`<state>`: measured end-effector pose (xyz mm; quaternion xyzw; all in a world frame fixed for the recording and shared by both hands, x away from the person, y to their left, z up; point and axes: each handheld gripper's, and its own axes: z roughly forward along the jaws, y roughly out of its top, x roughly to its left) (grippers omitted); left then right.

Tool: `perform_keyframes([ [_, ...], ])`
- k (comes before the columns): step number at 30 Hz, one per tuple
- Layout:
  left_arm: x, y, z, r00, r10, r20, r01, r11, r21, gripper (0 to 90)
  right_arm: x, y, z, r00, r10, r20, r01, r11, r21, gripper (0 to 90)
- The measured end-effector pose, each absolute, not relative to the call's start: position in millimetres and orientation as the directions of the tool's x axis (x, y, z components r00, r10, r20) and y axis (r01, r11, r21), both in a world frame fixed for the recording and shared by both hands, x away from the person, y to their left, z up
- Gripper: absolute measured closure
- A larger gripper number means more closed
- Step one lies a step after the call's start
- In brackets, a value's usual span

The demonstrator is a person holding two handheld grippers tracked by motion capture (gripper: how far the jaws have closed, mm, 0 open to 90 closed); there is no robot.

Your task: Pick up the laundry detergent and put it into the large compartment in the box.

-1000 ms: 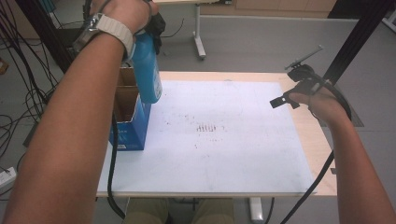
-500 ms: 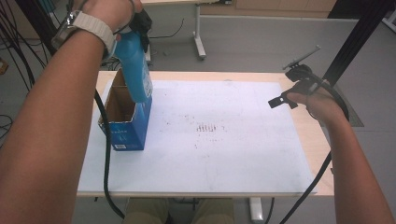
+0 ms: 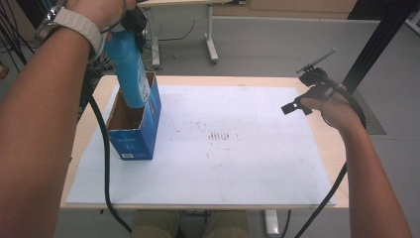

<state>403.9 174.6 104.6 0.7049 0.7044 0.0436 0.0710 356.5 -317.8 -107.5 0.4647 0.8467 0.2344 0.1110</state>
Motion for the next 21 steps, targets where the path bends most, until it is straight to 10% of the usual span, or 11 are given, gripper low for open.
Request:
perform_keyframes([
  [21,423,213,81,-0.006,0.999,-0.048,0.989,0.013,0.147,38.0,357,-308,-104,-0.526,0.851,0.018,0.750,0.454,0.481,15.5],
])
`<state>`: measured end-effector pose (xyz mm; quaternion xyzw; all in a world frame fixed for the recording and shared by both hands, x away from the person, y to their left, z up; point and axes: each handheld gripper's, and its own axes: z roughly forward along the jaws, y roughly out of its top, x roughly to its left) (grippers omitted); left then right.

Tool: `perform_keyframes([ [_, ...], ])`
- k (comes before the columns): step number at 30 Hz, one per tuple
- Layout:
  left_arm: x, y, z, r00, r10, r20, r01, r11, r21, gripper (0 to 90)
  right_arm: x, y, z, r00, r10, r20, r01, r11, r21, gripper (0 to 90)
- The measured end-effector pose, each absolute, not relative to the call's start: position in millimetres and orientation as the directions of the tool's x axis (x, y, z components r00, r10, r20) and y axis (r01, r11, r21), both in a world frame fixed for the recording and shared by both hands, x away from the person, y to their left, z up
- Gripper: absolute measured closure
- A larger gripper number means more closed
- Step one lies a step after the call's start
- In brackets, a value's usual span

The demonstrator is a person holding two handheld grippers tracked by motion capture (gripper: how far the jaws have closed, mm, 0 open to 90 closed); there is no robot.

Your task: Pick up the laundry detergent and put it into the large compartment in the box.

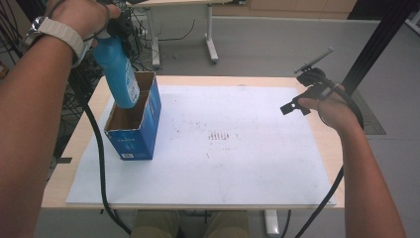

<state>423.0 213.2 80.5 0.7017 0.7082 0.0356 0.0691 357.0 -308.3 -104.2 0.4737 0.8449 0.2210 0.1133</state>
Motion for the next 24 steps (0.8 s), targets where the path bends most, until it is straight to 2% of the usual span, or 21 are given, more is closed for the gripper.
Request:
perform_keyframes([
  [11,425,223,66,0.000,0.999,-0.038,0.985,0.007,0.173,38.0,361,-302,-107,-0.527,0.850,0.019,0.752,0.456,0.475,15.5],
  [24,437,227,30,0.011,0.999,-0.033,0.989,-0.006,0.147,38.0,363,-298,-110,-0.522,0.853,0.020,0.759,0.454,0.467,15.5],
])
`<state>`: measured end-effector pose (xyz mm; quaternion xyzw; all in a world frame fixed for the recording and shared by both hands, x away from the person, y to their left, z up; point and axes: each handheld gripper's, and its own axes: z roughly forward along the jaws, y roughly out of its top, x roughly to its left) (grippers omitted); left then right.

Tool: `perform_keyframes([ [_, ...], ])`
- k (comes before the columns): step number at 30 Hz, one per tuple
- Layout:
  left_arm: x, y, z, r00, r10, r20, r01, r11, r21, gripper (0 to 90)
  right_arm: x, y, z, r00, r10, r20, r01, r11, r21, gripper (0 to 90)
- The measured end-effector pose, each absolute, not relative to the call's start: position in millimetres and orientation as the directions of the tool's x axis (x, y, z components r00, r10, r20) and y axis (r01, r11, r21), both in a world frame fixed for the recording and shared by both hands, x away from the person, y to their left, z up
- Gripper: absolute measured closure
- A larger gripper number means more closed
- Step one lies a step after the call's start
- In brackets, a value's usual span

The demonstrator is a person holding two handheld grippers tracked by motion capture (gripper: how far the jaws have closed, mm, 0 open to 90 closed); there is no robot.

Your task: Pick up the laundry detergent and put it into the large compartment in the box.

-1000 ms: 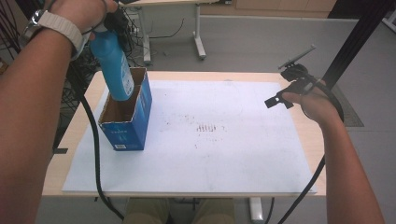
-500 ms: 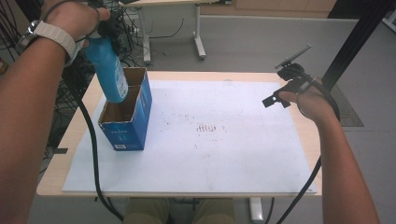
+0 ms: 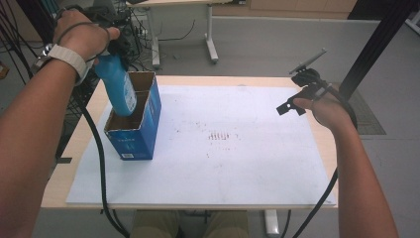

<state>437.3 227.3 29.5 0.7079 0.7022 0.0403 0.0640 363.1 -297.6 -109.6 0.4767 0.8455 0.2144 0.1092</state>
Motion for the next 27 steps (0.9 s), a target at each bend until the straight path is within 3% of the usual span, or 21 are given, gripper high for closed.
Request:
perform_keyframes([
  [27,447,229,-31,0.034,0.999,-0.024,0.992,-0.031,0.120,37.9,371,-288,-119,-0.527,0.850,0.009,0.766,0.470,0.440,15.5],
])
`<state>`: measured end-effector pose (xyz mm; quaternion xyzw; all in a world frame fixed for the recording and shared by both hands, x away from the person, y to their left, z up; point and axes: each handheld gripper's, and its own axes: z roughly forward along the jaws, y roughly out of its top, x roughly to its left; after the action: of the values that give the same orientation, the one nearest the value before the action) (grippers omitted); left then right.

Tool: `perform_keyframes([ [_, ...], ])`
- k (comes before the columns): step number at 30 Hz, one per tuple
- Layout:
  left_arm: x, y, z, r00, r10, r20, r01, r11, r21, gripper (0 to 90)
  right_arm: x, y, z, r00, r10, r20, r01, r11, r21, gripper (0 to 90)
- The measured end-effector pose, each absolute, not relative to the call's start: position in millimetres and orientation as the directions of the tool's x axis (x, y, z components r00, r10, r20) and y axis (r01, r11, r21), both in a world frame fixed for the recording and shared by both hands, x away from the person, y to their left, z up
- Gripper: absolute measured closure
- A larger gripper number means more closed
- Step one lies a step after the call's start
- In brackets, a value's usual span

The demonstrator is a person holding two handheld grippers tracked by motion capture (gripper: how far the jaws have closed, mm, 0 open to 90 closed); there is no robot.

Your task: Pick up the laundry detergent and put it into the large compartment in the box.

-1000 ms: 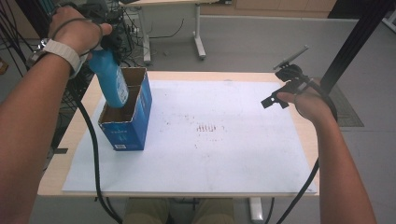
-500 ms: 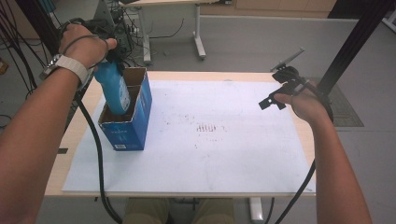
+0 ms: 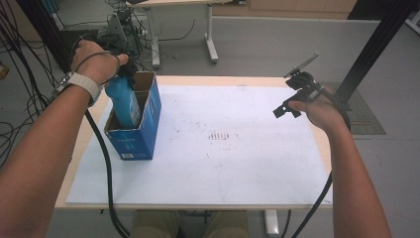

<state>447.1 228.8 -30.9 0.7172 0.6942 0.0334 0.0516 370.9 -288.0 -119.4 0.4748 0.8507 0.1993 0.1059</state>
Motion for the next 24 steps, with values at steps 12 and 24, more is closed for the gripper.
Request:
perform_keyframes([
  [12,452,228,-55,0.049,0.999,-0.015,0.994,-0.047,0.103,37.9,371,-290,-122,-0.520,0.854,0.021,0.774,0.461,0.434,15.5],
  [24,453,229,-76,0.047,0.999,-0.014,0.993,-0.045,0.106,37.9,373,-290,-126,-0.519,0.854,0.026,0.776,0.459,0.432,15.5],
])
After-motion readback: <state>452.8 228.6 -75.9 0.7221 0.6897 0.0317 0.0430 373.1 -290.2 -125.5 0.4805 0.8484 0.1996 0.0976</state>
